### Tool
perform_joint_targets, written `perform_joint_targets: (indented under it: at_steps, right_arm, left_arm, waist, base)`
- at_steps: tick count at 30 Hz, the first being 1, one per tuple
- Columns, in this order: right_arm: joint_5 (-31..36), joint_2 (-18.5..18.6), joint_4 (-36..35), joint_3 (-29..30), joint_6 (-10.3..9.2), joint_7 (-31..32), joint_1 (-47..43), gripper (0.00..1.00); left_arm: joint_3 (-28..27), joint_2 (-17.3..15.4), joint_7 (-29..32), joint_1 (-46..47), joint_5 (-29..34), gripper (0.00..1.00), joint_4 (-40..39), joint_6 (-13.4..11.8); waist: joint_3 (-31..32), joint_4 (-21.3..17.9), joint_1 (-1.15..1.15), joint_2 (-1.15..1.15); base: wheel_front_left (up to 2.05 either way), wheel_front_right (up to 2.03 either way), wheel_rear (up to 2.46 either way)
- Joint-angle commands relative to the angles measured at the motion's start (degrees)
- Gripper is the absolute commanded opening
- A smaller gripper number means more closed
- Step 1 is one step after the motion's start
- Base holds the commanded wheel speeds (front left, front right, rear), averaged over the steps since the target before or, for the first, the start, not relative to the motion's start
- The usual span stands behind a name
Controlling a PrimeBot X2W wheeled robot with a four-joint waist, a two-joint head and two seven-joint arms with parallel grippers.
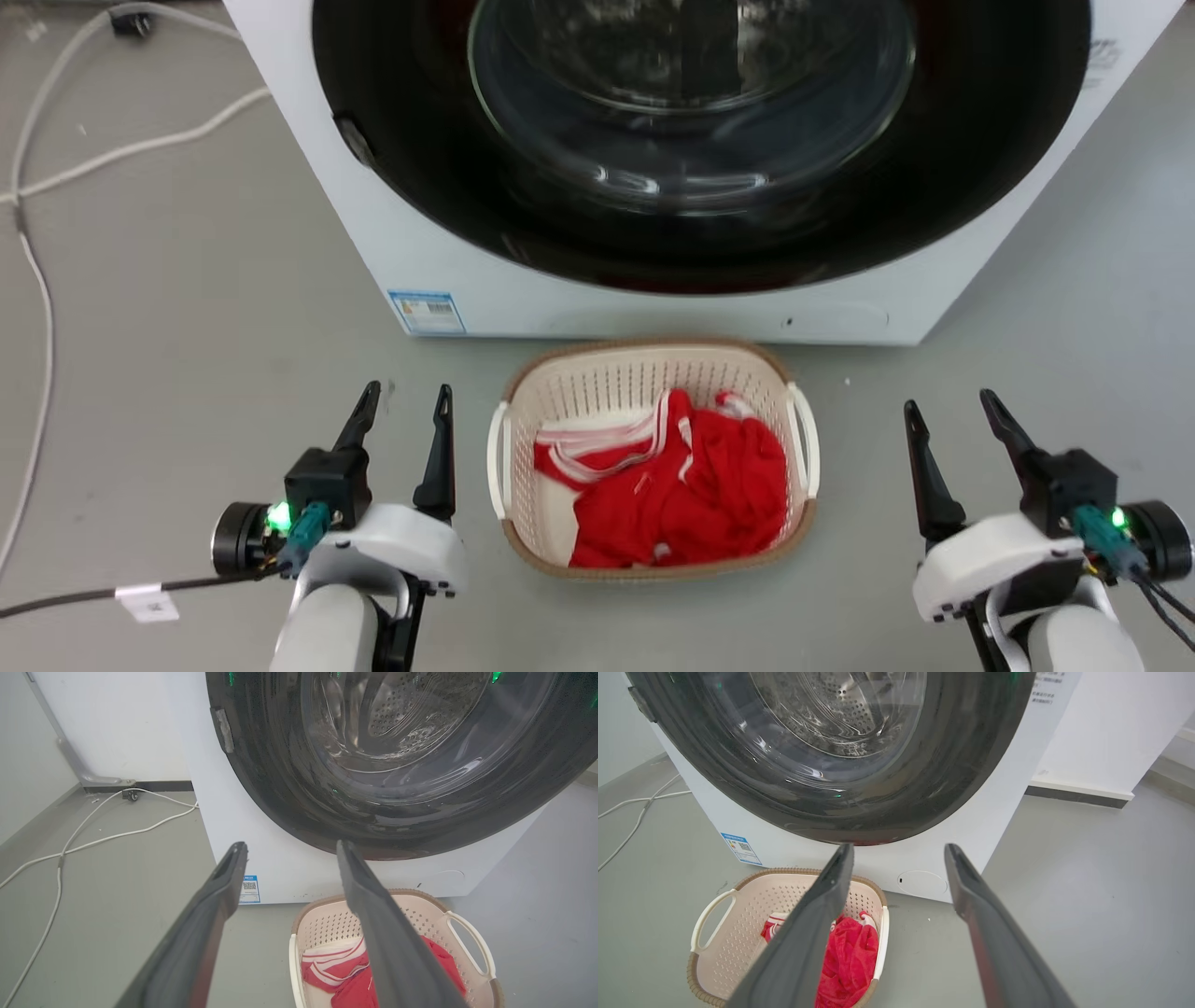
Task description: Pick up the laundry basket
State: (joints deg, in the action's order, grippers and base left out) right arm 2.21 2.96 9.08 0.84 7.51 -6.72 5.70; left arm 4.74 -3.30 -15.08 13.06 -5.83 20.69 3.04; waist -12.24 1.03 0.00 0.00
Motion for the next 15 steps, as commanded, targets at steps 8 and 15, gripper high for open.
perform_joint_targets:
  at_steps: [8, 15]
  right_arm:
    - [-1.5, -0.1, 10.7, -1.0, -0.04, -0.3, 10.1, 1.00]
    - [-2.8, -0.1, 20.6, -1.7, -0.04, -0.3, 17.2, 1.00]
  left_arm:
    - [-1.3, -1.3, 0.5, 9.8, -2.7, 1.00, 13.7, 1.4]
    - [-1.3, -2.3, 2.0, 16.3, -4.8, 1.00, 23.2, 2.8]
  waist:
    - [-14.3, -1.6, 0.00, 0.00]
    - [-20.8, -2.0, 0.00, 0.00]
  base:
    - [0.00, 0.00, 0.00]
    - [0.00, 0.00, 0.00]
